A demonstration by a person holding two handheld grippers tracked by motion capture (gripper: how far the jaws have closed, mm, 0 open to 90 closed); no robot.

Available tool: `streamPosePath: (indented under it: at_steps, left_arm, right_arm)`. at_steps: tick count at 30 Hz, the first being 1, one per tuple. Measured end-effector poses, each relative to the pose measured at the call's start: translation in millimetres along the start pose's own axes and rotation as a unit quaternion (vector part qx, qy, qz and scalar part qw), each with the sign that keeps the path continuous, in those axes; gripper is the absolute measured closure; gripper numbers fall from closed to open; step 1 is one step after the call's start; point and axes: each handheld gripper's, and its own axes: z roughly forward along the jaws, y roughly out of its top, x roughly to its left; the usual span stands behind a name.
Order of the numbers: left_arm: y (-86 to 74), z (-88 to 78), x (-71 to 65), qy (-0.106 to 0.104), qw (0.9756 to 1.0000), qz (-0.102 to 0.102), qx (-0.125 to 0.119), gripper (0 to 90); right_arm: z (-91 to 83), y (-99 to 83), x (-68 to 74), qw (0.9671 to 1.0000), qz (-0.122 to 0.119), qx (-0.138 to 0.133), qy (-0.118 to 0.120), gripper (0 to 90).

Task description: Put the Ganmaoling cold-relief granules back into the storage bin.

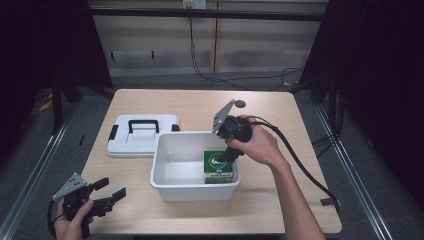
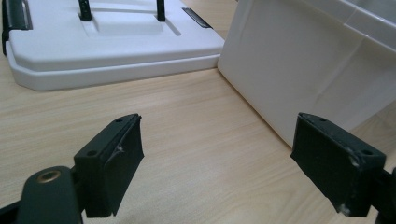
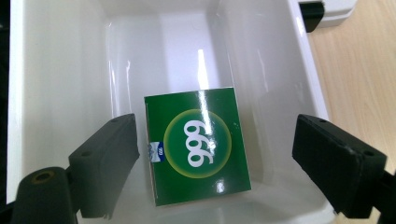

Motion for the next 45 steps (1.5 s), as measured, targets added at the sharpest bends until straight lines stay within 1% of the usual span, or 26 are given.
streamPosePath:
  at_steps: [1,3,4,6,8,10,11,13,14,16,18,19,21,22,23,24,27,31,36,37,39,41,42,44,45]
  left_arm:
    - [-0.2,0.0,0.4,0.0,1.0,-0.001,0.001,16.1]
    - [-0.9,0.5,0.3,0.003,1.0,-0.009,-0.001,16.1]
    - [-1.2,0.4,0.6,0.003,0.9999,-0.011,-0.001,16.1]
    - [-1.1,-0.3,1.1,0.003,1.0,-0.005,0.002,16.1]
    - [-0.8,0.1,0.2,0.002,1.0,-0.007,0.001,16.1]
    - [-0.7,0.2,-0.5,0.002,1.0,-0.004,0.001,16.1]
    - [-0.8,-0.3,-0.4,0.002,1.0,-0.001,0.003,16.1]
    - [-1.3,-0.5,0.2,0.003,1.0,-0.004,0.003,16.1]
    - [-1.4,-0.2,0.1,0.003,1.0,-0.009,0.002,16.1]
    - [-1.6,0.1,1.0,0.003,0.9999,-0.008,0.008,16.1]
    - [-1.5,0.3,0.8,0.003,1.0,-0.006,0.008,16.1]
    - [-1.3,0.1,0.8,0.003,1.0,-0.005,0.007,16.1]
    - [-1.3,-0.2,0.6,0.006,0.9999,-0.009,0.002,16.1]
    - [-1.0,-0.9,0.6,0.008,0.9999,-0.011,0.0,16.1]
    - [-0.3,-1.6,1.2,0.01,0.9999,-0.012,-0.003,16.1]
    - [0.2,-2.4,2.0,0.014,0.9998,-0.012,-0.007,16.1]
    - [0.1,-2.4,3.6,0.018,0.9997,-0.017,-0.008,16.1]
    - [0.1,-3.5,3.7,0.019,0.9997,-0.014,-0.009,16.1]
    - [-0.2,-2.3,2.9,0.019,0.9997,-0.016,-0.006,16.1]
    - [-0.3,-2.3,2.6,0.019,0.9997,-0.016,-0.007,16.2]
    - [-0.4,-2.8,2.7,0.017,0.9997,-0.014,-0.005,16.2]
    - [-0.7,-3.3,2.9,0.017,0.9997,-0.013,-0.005,16.1]
    - [-0.9,-3.2,3.1,0.019,0.9997,-0.015,-0.005,16.2]
    - [-1.0,-3.1,3.4,0.02,0.9997,-0.016,-0.005,16.2]
    - [-0.8,-3.0,3.2,0.02,0.9997,-0.016,-0.005,16.1]
  right_arm:
    - [-0.6,-1.5,-0.1,1.0,0.004,-0.004,-0.002,14.0]
    - [-2.8,-5.8,-2.1,0.9996,0.014,-0.021,-0.014,13.9]
    - [-3.7,-8.1,-3.1,0.9992,0.014,-0.034,-0.018,13.7]
    - [-6.4,-13.0,-3.8,0.9979,0.024,-0.057,-0.015,13.9]
    - [-9.2,-16.9,-3.1,0.9969,0.033,-0.068,-0.022,13.7]
    - [-11.9,-20.2,-1.5,0.9962,0.038,-0.075,-0.024,14.0]
    - [-13.9,-22.1,-0.5,0.9957,0.041,-0.078,-0.028,14.0]
    - [-19.5,-26.9,1.0,0.9941,0.047,-0.09,-0.04,14.0]
    - [-22.7,-29.8,1.9,0.9923,0.056,-0.098,-0.05,14.0]
    - [-28.6,-37.0,2.2,0.9883,0.07,-0.118,-0.067,13.5]
    - [-33.3,-46.2,2.0,0.9833,0.083,-0.145,-0.071,13.9]
    - [-34.7,-49.1,2.3,0.9821,0.089,-0.149,-0.074,13.8]
    - [-37.9,-56.3,3.6,0.9793,0.101,-0.153,-0.087,13.8]
    - [-39.6,-59.9,4.5,0.978,0.107,-0.15,-0.097,14.0]
    - [-41.5,-63.6,6.7,0.9756,0.114,-0.148,-0.115,13.4]
    - [-43.0,-67.8,9.0,0.9719,0.118,-0.155,-0.132,13.4]
    - [-47.4,-81.8,12.8,0.9664,0.132,-0.174,-0.135,13.4]
    - [-53.7,-99.4,20.5,0.9624,0.147,-0.177,-0.144,13.9]
    - [-62.0,-123.0,27.9,0.9557,0.17,-0.177,-0.163,13.6]
    - [-62.8,-125.9,29.0,0.9555,0.172,-0.175,-0.164,13.6]
    - [-63.4,-133.6,31.8,0.9521,0.178,-0.183,-0.169,13.5]
    - [-61.8,-141.5,35.8,0.9498,0.183,-0.187,-0.171,13.6]
    - [-60.5,-145.5,37.9,0.948,0.187,-0.191,-0.172,13.6]
    - [-58.0,-153.3,41.6,0.9464,0.191,-0.192,-0.176,13.7]
    - [-56.7,-156.9,42.9,0.9461,0.192,-0.191,-0.177,13.7]
